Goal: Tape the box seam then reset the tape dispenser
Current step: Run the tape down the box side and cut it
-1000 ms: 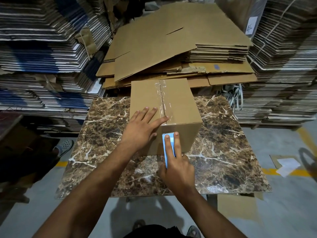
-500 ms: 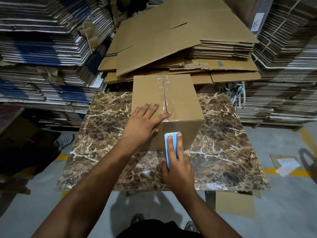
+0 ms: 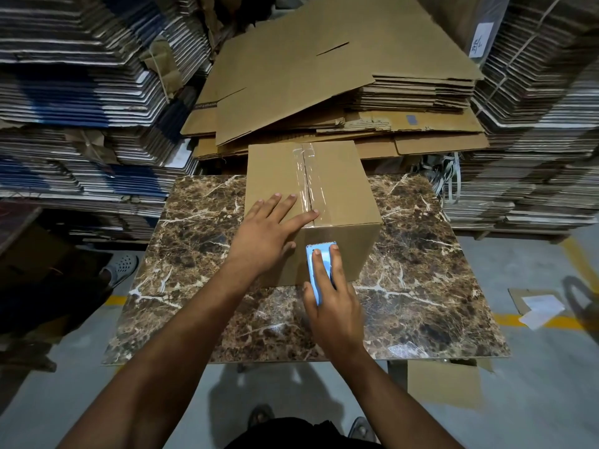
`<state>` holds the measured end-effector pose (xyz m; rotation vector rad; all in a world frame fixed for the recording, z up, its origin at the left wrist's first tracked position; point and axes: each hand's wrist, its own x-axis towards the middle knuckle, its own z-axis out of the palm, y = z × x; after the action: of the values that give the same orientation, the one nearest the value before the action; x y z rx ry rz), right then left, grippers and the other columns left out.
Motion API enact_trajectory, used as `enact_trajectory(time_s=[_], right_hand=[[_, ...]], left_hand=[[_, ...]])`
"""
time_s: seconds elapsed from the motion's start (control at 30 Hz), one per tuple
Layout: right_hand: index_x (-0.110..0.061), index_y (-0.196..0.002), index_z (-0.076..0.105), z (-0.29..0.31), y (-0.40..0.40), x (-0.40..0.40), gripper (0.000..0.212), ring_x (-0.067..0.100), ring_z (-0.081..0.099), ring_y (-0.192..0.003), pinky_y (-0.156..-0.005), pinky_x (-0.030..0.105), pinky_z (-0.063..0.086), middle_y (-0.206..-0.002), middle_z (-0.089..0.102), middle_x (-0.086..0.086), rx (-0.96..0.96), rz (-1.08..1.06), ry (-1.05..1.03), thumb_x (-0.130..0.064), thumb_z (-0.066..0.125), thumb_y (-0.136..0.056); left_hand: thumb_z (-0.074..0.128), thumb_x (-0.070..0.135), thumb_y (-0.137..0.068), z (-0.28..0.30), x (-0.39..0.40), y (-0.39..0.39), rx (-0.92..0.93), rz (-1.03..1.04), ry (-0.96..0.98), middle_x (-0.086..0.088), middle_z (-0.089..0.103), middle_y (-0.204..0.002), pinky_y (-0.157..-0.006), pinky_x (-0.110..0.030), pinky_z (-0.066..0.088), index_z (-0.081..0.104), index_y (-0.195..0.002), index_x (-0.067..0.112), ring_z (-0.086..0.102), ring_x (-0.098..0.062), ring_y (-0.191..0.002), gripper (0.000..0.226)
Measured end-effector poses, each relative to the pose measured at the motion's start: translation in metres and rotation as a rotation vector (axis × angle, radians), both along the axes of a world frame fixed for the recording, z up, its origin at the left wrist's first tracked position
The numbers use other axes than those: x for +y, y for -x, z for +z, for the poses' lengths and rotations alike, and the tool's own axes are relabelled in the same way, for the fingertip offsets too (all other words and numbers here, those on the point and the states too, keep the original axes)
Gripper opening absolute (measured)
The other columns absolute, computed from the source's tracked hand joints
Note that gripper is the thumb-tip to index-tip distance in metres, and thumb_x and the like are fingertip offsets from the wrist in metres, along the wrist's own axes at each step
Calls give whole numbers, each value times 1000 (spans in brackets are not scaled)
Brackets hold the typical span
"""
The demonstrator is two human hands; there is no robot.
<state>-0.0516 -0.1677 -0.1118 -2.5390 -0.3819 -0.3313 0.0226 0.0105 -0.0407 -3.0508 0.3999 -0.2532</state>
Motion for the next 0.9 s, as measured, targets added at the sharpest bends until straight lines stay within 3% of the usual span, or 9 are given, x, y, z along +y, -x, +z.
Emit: enact_trajectory(time_s=[0.3,0.9], right_hand=[[-18,-157,32,-11,10,-2,65,36,71,-102,-70,41,60,-166,27,15,-114,2,34,-25,56,-97],[-15,-153,43,-14,25,-6,70,32,70,-81,-53,36,57,-162,33,16,-80,2,48,-27,70,-89]], left_hand=[[61,44,-94,-2,2,0,-11,-6,-10,-4,20,-168,-123,-49,20,9,-155,50,20,-32,-154,80],[61,43,-94,-2,-1,5,1,0,-6,-3,17,-169,-124,-49,19,6,-154,52,16,-32,-155,82]])
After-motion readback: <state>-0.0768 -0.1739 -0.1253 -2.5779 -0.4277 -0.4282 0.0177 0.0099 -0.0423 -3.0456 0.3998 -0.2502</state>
